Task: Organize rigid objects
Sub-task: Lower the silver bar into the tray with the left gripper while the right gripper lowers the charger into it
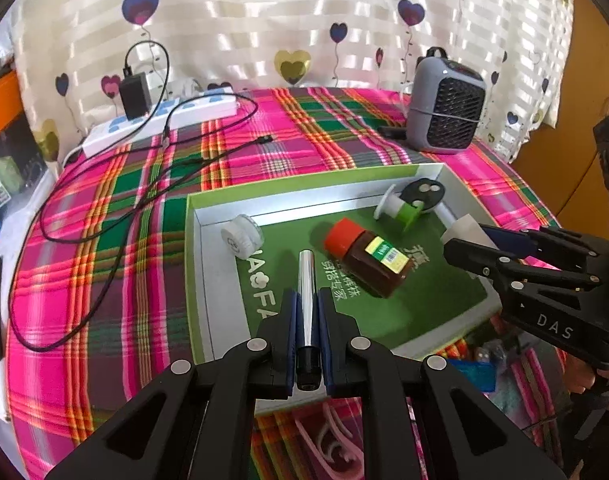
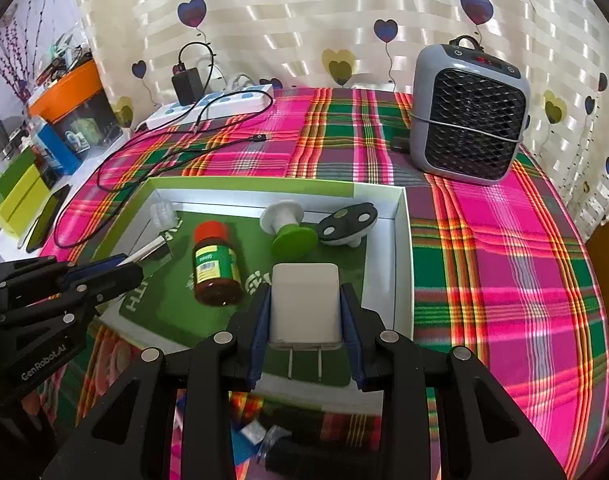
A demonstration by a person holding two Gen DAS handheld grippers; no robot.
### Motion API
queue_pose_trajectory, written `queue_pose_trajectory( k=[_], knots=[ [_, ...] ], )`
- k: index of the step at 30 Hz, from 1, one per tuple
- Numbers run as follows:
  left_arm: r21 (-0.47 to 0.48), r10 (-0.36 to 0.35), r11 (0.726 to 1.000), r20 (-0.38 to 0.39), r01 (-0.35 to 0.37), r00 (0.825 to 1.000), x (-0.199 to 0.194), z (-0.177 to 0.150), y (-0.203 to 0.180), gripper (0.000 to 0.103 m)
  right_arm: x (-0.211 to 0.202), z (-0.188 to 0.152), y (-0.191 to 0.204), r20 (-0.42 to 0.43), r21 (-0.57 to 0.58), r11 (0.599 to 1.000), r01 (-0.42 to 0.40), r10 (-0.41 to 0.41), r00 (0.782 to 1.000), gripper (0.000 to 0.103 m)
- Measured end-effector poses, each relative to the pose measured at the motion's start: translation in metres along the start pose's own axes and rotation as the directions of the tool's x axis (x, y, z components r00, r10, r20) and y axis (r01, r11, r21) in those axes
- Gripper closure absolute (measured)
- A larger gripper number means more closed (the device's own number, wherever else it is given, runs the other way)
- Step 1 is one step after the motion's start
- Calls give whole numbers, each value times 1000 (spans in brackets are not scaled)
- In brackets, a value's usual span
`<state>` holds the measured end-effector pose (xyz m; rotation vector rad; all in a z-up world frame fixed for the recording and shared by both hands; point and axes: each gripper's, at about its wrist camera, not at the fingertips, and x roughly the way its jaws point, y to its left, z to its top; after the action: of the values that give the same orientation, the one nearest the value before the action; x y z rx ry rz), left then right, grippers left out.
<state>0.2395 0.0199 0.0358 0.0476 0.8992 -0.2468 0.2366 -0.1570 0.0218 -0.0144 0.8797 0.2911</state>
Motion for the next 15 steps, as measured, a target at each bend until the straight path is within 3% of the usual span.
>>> queue_pose_trajectory(
  k=[15],
  knots=[
    [-24, -15, 1000, -42, 14, 999, 22, 2, 4, 93, 21, 5, -3, -30, -8, 1000, 10, -10, 1000, 69]
  ],
)
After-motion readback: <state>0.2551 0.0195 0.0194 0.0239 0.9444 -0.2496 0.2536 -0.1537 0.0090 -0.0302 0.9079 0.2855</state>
